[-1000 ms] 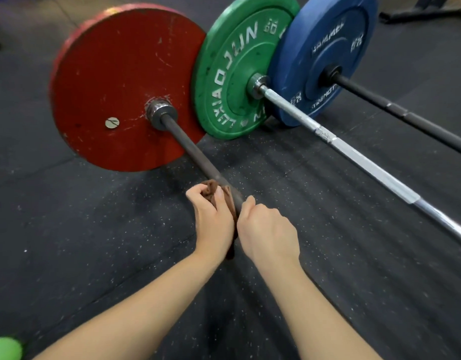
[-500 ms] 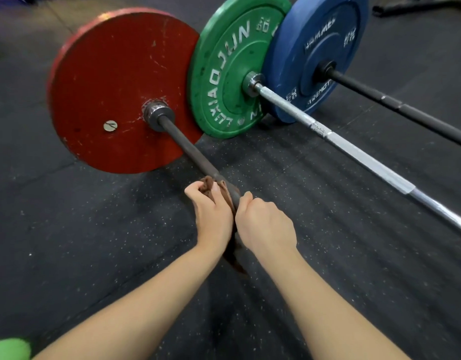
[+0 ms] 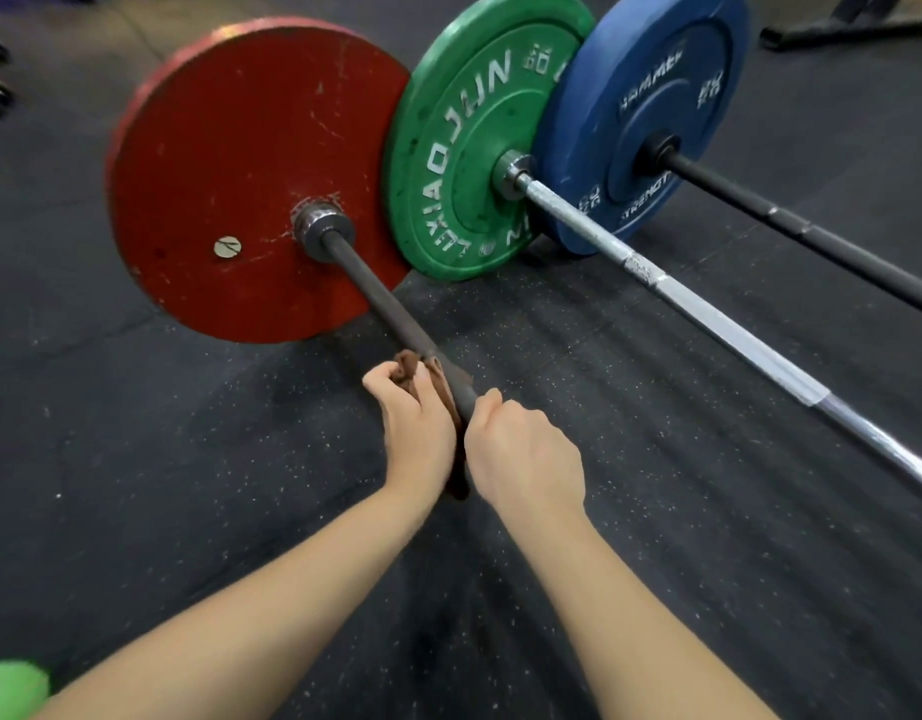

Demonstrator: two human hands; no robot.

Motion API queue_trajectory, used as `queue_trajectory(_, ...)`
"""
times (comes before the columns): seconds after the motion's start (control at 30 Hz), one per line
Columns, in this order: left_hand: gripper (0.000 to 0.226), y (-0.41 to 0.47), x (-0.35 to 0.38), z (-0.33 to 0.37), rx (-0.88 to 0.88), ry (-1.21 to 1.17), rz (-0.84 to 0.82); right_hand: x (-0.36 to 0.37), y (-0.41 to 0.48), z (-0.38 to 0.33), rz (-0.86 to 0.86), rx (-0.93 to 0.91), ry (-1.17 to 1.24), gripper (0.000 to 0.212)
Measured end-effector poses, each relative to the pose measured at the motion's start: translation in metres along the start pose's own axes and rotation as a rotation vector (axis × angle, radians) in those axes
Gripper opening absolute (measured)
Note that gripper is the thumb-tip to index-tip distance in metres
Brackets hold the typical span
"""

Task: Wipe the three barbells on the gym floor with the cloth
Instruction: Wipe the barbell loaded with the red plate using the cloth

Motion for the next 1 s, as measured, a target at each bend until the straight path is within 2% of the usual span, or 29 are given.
queue_trajectory(0.17, 0.009, 0.019, -0.006, 0.002, 0.059, 0.033, -0.005, 0.001, -0.001, 0.001, 0.038, -0.05, -0.034, 0.035)
queue_trajectory(0.3, 0.01, 0.07, -0.015, 0.003, -0.013, 0.053, 0.037, 0.005, 0.003, 0.002, 0.052, -0.061, -0.107, 0.043)
queue_trajectory(0.43, 0.009, 0.08, -0.017, -0.002, 0.031, 0.062, 0.019, 0.005, 0.002, 0.003, 0.043, -0.057, -0.105, 0.046)
queue_trajectory(0.6, 0.009, 0.06, -0.013, -0.012, 0.003, 0.003, -0.037, -0.001, 0.015, -0.009, -0.169, 0.023, -0.084, 0.054)
queue_trajectory(0.7, 0.009, 0.051, -0.011, -0.014, 0.005, -0.009, -0.046, 0.002, 0.028, -0.029, -0.212, 0.101, -0.014, 0.08)
queue_trajectory(0.83, 0.01, 0.062, -0.017, -0.009, 0.047, 0.037, -0.099, 0.01, 0.029, -0.039, -0.146, 0.038, 0.063, 0.08)
queue_trajectory(1.0, 0.01, 0.108, -0.023, 0.0, -0.052, 0.059, 0.012, 0.005, 0.024, -0.038, -0.082, 0.003, 0.024, 0.077)
Point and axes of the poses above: each hand's wrist, its own y-axis towards the middle knuckle, its own x-axis out of the palm, z = x × y, the point moved 4 cm from there along y, towards the middle knuckle, and after that the axes turned 15 degrees about x, right-handed, at the moved point
